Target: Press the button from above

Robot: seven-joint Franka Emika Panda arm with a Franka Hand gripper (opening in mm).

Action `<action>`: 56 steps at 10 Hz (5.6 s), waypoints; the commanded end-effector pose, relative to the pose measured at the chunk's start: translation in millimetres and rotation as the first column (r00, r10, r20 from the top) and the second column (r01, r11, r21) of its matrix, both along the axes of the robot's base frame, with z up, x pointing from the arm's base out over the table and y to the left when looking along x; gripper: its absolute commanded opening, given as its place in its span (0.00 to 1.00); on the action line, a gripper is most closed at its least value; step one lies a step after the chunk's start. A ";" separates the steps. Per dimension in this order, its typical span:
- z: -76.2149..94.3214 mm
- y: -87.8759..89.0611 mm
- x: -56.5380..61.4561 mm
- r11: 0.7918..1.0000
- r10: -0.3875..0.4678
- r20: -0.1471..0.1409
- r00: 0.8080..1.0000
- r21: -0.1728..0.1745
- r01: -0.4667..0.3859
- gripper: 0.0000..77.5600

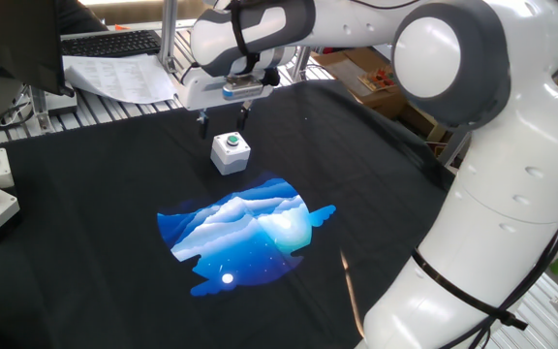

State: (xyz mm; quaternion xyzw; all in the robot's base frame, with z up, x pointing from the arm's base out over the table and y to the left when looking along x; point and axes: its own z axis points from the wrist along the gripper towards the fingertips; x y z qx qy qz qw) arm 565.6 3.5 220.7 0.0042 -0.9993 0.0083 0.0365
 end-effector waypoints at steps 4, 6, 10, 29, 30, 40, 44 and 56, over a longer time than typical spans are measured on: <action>1.3 -0.2 0.8 0.999 0.033 0.019 0.999 0.010 -0.033 1.00; 1.3 -0.2 0.8 0.999 0.043 0.002 0.999 0.010 -0.043 1.00; 1.6 -1.0 9.5 0.999 0.043 -0.007 0.999 0.017 -0.043 1.00; -49.7 -21.5 72.0 0.995 0.090 0.031 0.995 0.041 -0.091 1.00; -55.0 -33.1 73.3 0.993 0.106 0.033 0.994 0.042 -0.107 1.00; -67.1 -31.5 43.6 0.997 0.070 0.003 0.998 0.042 -0.070 1.00; -69.5 -31.0 45.1 0.996 0.068 0.024 0.997 0.056 -0.070 1.00; -73.8 -30.4 52.9 0.995 0.077 0.016 0.997 0.061 -0.078 1.00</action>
